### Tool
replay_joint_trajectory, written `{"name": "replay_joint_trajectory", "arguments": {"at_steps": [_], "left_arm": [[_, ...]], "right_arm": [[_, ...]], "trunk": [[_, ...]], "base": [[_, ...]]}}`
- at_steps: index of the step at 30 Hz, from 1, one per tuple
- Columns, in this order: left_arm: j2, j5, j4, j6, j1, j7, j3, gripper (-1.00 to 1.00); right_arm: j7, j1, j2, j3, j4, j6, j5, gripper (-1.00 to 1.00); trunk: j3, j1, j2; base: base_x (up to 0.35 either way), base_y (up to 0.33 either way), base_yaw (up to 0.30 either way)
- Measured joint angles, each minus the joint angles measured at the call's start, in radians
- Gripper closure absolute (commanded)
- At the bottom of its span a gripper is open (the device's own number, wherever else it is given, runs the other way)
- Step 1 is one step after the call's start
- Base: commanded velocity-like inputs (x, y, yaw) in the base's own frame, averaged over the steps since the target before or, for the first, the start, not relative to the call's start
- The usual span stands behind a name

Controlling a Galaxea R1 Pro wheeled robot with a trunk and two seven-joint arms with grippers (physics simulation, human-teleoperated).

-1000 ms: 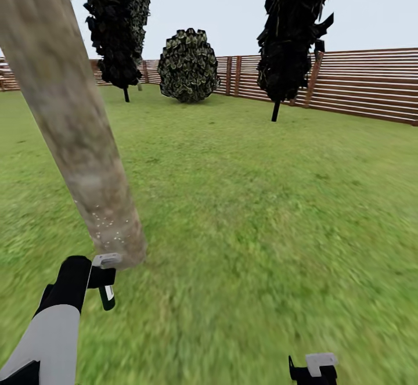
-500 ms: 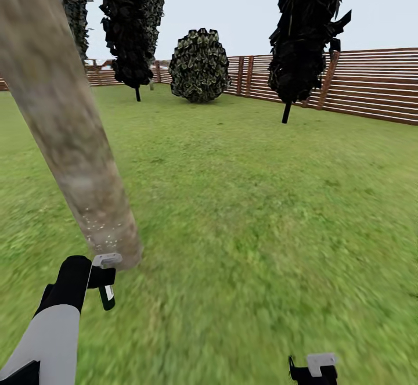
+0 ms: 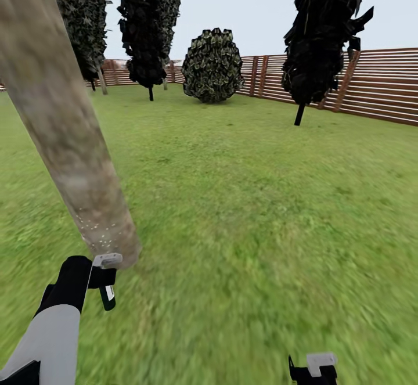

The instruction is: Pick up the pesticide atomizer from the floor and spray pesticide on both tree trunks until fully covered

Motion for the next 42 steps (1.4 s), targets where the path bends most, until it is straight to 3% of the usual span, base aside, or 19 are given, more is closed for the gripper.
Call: {"name": "replay_joint_trajectory", "arguments": {"at_steps": [13, 25, 42], "left_arm": [[0.000, 0.000, 0.000, 0.000, 0.000, 0.000, 0.000, 1.00], [0.000, -0.001, 0.000, 0.000, 0.000, 0.000, 0.000, 1.00], [0.002, -0.001, 0.000, 0.001, 0.000, 0.001, 0.000, 1.00]], "right_arm": [[0.000, 0.000, 0.000, 0.000, 0.000, 0.000, 0.000, -1.00], [0.000, 0.000, 0.000, 0.000, 0.000, 0.000, 0.000, -1.00], [0.000, 0.000, 0.000, 0.000, 0.000, 0.000, 0.000, -1.00]], "trunk": [[0.000, 0.000, 0.000], [0.000, 0.000, 0.000], [0.000, 0.000, 0.000]], "base": [[0.191, -0.238, 0.263], [0.142, -0.246, 0.054], [0.112, -0.255, 0.270]]}}
